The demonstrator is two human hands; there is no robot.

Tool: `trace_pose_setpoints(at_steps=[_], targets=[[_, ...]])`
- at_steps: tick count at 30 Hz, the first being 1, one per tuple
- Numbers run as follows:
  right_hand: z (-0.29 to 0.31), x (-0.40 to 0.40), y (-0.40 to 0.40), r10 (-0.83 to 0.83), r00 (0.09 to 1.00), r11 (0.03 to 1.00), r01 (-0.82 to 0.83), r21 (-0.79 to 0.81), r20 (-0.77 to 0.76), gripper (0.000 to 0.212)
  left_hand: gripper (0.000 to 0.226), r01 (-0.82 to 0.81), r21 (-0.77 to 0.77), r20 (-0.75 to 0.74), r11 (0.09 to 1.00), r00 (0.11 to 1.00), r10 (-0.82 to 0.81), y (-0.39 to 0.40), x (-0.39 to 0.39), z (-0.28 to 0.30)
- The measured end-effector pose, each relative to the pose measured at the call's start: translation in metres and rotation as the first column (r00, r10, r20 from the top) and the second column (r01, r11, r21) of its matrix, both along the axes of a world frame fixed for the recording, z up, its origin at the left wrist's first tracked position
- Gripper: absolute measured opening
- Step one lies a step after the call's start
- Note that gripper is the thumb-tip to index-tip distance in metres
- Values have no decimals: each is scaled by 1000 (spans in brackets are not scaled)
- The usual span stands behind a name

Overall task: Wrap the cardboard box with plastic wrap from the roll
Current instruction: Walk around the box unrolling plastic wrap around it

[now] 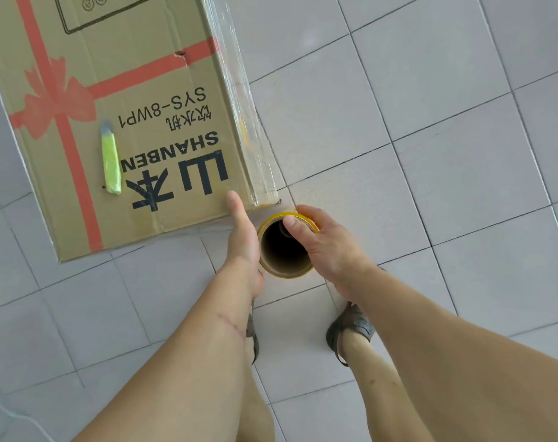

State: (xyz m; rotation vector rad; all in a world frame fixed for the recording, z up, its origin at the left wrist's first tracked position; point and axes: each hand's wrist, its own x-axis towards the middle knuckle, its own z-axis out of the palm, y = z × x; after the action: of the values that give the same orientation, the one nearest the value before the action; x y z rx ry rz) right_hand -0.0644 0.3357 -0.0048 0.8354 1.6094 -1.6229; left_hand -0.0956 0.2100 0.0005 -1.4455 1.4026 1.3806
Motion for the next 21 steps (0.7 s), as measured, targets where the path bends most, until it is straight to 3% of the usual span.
trace_pose_setpoints(at_steps=[2, 7, 9, 14, 21], targets=[[0, -2, 4, 25, 1000, 1000, -25, -17, 7, 57, 110, -38, -13, -29, 999, 999, 37, 5, -1, -1], [4, -14, 19, 57, 998, 998, -57, -10, 6, 52, 133, -179, 179, 3, 967, 983, 182, 11, 1, 0], [7, -24, 25, 95, 995, 995, -94, 18, -17, 47, 136, -250, 180, 7, 951, 967, 253, 19, 0, -3], [11, -56, 34, 246, 969, 969, -245, 37, -19, 48, 99, -381, 40, -85, 924, 920, 383, 41, -14, 1], [13, -91, 46, 324, 946, 939, -324, 115, 23, 44, 100, -444, 152, -45, 883, 889, 455, 58, -33, 3]])
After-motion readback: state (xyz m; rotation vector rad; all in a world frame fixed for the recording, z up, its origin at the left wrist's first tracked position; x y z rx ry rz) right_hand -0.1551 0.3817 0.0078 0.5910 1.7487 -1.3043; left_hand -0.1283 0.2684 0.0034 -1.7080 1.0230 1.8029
